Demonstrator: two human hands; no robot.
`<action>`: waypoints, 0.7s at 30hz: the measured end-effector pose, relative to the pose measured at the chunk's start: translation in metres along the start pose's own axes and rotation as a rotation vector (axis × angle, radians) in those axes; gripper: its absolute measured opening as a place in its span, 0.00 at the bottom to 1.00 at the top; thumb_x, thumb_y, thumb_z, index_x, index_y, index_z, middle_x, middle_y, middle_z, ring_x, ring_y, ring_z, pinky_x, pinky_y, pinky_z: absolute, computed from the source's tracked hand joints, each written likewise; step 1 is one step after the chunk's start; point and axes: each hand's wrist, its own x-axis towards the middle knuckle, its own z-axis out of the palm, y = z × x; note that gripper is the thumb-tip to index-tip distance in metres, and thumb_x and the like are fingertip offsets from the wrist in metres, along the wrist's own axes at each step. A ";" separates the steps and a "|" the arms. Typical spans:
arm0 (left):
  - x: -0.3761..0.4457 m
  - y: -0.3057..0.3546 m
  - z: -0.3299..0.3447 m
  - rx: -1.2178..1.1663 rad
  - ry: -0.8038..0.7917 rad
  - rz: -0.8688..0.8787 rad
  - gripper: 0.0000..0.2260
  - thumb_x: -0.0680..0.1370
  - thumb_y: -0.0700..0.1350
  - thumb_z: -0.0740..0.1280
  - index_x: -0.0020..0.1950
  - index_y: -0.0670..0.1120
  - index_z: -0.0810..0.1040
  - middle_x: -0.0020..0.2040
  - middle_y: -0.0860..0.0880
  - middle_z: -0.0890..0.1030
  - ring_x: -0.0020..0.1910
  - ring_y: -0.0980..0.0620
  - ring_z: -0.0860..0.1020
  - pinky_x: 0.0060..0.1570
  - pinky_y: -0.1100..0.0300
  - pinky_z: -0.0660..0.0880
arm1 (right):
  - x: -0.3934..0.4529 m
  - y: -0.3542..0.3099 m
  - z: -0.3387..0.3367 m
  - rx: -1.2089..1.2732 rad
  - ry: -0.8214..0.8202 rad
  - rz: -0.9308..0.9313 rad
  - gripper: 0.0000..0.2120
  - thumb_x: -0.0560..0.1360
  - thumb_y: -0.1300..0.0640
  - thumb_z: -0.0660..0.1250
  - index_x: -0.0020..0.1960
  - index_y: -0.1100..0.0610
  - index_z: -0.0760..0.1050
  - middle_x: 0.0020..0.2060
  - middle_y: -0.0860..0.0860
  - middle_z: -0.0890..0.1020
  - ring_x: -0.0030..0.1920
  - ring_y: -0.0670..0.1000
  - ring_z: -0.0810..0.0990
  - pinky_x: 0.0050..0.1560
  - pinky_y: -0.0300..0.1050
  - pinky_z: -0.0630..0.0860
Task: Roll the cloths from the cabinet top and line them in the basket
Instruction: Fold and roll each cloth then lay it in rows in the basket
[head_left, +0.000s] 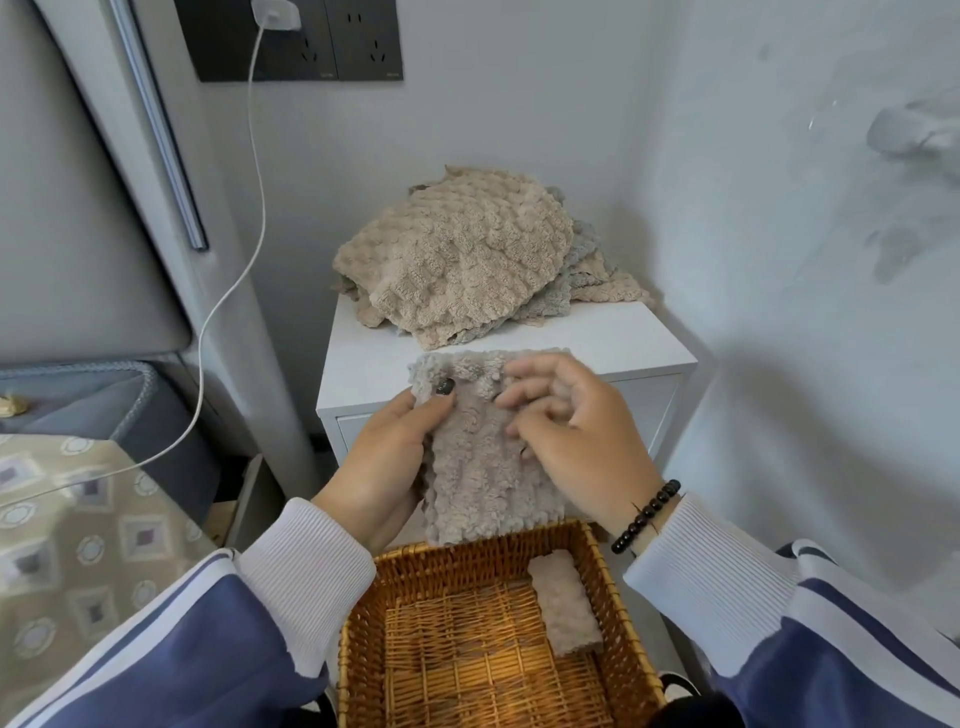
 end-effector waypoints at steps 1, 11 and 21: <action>0.000 0.000 0.000 -0.019 0.004 -0.002 0.12 0.81 0.41 0.60 0.62 0.38 0.76 0.53 0.40 0.84 0.51 0.44 0.83 0.51 0.51 0.79 | 0.003 0.001 -0.004 -0.040 0.107 -0.012 0.17 0.72 0.67 0.65 0.57 0.50 0.72 0.46 0.44 0.80 0.42 0.43 0.80 0.42 0.36 0.76; -0.004 0.007 -0.002 -0.048 0.064 -0.027 0.12 0.82 0.47 0.59 0.56 0.44 0.79 0.50 0.45 0.85 0.49 0.46 0.84 0.51 0.49 0.78 | 0.012 0.023 -0.015 0.265 -0.058 0.342 0.08 0.72 0.52 0.72 0.49 0.54 0.79 0.43 0.52 0.85 0.46 0.54 0.83 0.53 0.56 0.79; 0.005 0.016 -0.021 0.421 -0.212 -0.028 0.28 0.58 0.51 0.79 0.57 0.48 0.81 0.50 0.47 0.85 0.51 0.46 0.83 0.49 0.53 0.79 | 0.008 0.019 -0.043 -0.092 -0.344 0.203 0.15 0.67 0.46 0.74 0.52 0.46 0.78 0.45 0.42 0.85 0.46 0.42 0.83 0.50 0.40 0.79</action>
